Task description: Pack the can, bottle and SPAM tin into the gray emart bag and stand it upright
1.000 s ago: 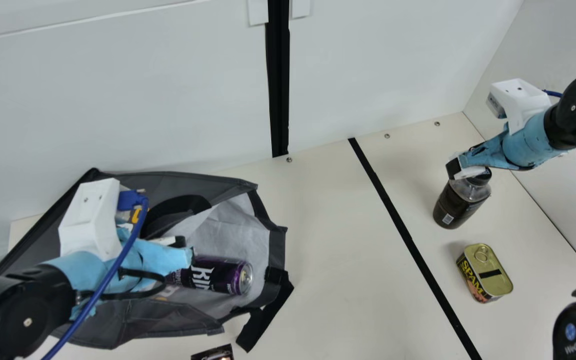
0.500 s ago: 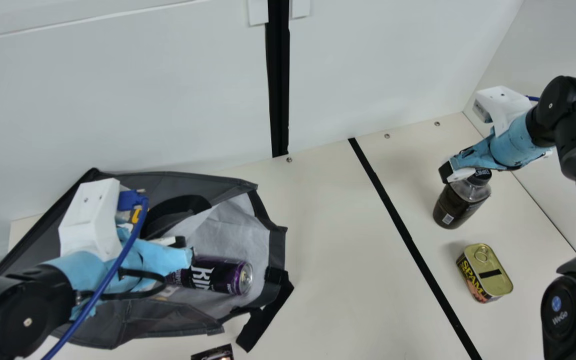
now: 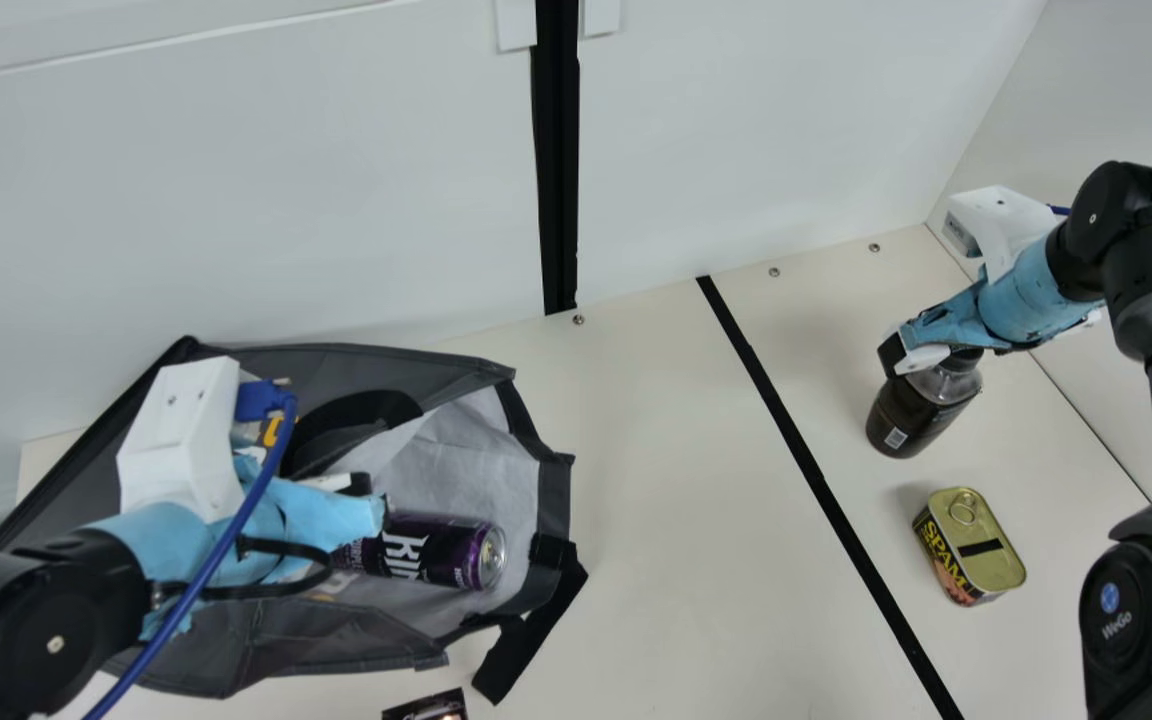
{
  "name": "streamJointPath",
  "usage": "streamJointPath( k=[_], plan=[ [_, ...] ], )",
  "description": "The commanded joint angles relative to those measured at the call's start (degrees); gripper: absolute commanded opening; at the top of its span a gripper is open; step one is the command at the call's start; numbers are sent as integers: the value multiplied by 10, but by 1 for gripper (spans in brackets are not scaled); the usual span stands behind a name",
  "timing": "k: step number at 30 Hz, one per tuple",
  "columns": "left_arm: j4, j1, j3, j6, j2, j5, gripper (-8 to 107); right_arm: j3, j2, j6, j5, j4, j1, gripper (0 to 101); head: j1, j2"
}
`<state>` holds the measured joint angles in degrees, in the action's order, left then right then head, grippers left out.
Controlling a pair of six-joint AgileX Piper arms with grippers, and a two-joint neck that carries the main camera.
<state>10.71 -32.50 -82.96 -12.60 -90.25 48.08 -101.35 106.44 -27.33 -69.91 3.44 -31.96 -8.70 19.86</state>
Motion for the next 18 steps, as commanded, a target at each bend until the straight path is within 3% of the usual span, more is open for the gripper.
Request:
streamJointPath(
  k=[1, 12, 18],
  plan=[
    [0, 0, 0, 0, 0, 0, -8, 2, -2, 2, 0, 0, 0, 95, -13, 1],
    [0, 0, 0, 0, 0, 0, -8, 13, -14, 9, 0, -5, 4, 95, -13, 1],
    [0, 0, 0, 0, 0, 0, -8, 15, -17, 14, 0, -6, 8, 55, -13, 1]
  ],
)
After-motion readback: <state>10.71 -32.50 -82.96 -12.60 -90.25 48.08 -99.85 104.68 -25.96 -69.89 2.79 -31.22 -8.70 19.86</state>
